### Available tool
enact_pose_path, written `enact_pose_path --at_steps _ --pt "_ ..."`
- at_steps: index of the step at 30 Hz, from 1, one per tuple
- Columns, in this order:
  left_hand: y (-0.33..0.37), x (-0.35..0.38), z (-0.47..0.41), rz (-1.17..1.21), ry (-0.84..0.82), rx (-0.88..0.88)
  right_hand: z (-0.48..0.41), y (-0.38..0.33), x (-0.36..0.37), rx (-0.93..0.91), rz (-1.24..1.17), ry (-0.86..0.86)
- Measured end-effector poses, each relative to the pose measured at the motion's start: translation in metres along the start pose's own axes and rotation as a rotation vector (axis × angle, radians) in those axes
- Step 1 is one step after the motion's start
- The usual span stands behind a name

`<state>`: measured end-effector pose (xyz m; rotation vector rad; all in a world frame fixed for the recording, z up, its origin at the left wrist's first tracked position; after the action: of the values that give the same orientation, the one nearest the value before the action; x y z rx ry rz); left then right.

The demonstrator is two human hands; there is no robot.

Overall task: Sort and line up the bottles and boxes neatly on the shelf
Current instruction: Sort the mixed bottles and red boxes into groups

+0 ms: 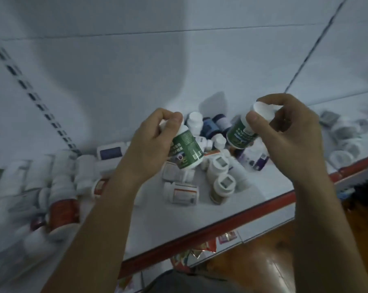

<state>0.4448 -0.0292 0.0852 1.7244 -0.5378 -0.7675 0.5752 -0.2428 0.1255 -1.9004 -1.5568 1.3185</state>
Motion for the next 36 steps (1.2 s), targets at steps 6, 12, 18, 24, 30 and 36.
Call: enact_pose_path --at_steps 6,12,18,24,30,36 --pt "0.015 0.074 -0.008 0.004 -0.083 -0.028 -0.02 0.059 -0.051 0.041 0.113 -0.059" --pt "0.018 0.142 -0.011 -0.119 -0.225 -0.038 -0.029 0.105 -0.079 0.058 0.123 -0.2" --pt "0.007 0.203 -0.006 -0.581 -0.466 -0.024 -0.037 0.155 -0.089 0.088 0.287 -0.422" --pt "0.002 0.225 -0.01 -0.715 -0.419 -0.019 -0.035 0.18 -0.084 0.123 0.348 -0.544" --pt "-0.001 0.22 -0.022 -0.878 -0.319 0.044 -0.041 0.179 -0.092 0.082 0.32 -0.477" --pt "0.02 0.23 -0.03 -0.85 -0.321 0.188 -0.052 0.169 -0.089 0.032 0.359 -0.465"
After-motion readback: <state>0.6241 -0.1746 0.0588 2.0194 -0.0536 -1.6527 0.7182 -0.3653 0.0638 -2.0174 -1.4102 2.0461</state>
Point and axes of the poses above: each hand's wrist, its own z-axis away from the middle knuckle, its own x-axis out of the palm, y = z × x, the point moved 3 cm from there along -z, towards the middle knuckle, and after that the axes turned 8 degrees about y, right-handed, at the moved point
